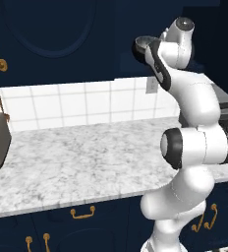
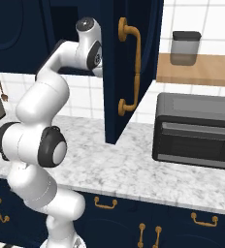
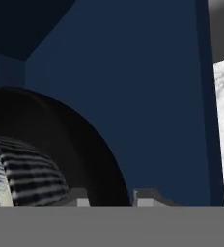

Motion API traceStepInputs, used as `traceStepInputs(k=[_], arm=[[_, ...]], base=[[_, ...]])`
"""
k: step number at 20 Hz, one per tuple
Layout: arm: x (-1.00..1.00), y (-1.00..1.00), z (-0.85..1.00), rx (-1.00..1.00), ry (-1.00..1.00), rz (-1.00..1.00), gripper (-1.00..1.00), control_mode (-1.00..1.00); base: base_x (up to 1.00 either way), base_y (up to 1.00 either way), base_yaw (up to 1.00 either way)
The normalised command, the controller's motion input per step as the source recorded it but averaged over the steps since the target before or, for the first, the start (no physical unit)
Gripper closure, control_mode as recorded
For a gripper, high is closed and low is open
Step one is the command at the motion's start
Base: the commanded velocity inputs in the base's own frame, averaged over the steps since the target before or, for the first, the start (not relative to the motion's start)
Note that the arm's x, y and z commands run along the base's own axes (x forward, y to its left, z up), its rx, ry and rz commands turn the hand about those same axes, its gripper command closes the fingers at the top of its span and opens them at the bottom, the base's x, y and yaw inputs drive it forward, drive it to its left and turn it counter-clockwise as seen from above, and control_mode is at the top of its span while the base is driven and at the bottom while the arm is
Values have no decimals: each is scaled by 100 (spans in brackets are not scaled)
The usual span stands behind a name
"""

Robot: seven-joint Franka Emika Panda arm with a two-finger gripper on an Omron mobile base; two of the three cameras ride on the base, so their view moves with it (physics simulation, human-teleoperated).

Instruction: Pick up the bowls on the counter and stack them on top of one another in the open cabinet. Place the smaller bowl on top of the larger bowl.

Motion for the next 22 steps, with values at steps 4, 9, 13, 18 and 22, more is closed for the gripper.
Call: traceStepInputs(k=[4, 9, 13, 18, 22], arm=[[-33, 0, 0, 0, -3, 0, -100, -100], [-100, 0, -25, 0, -19, 0, -100, -100], [-100, 1, -62, 0, -28, 0, -100, -100], [-100, 17, -98, -3, -23, 0, -100, -100], [-100, 21, -100, -37, -18, 0, -100, -100]], base=[[0, 0, 0], [0, 0, 0], [0, 0, 0], [0, 0, 0], [0, 0, 0]])
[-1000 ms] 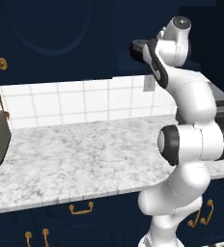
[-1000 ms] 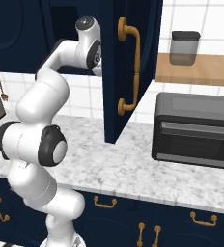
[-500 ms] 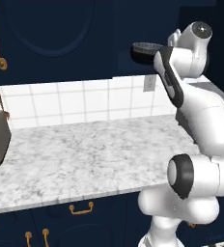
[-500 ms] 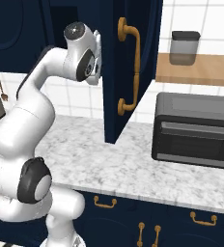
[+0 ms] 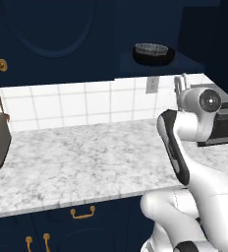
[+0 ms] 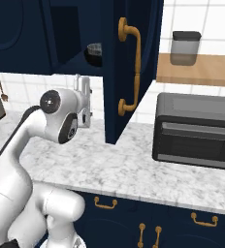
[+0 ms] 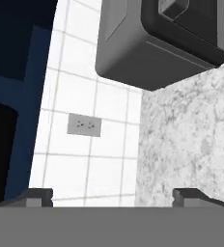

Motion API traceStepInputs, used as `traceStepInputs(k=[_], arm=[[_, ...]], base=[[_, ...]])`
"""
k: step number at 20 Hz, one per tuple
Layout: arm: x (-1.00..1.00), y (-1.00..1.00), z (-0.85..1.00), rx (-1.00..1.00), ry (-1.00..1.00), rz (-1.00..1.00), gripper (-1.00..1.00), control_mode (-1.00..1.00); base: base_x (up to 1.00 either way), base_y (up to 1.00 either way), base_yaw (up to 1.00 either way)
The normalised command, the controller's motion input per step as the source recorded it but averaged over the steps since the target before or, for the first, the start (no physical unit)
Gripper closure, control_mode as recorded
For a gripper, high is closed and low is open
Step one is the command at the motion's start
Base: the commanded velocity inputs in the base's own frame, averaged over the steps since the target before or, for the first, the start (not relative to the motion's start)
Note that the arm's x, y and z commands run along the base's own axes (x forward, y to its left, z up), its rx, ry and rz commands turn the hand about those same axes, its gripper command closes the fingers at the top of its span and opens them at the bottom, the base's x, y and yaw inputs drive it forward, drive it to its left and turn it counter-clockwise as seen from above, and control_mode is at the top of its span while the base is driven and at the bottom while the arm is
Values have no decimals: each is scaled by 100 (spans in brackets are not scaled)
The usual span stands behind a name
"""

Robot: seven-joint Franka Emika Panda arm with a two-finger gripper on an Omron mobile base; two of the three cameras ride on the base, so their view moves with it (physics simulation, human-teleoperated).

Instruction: Pick up the bowls on the counter and stack them on top of one another in the open cabinet. Place the smaller bowl on top of the larger bowl.

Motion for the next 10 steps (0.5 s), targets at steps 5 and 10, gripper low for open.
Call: traceStepInputs(k=[5, 10], arm=[[-100, 40, -100, -49, -6, 11, -100, -100], [-78, 44, -100, -71, -7, 44, -100, -100]], base=[[0, 0, 0], [0, 0, 0]])
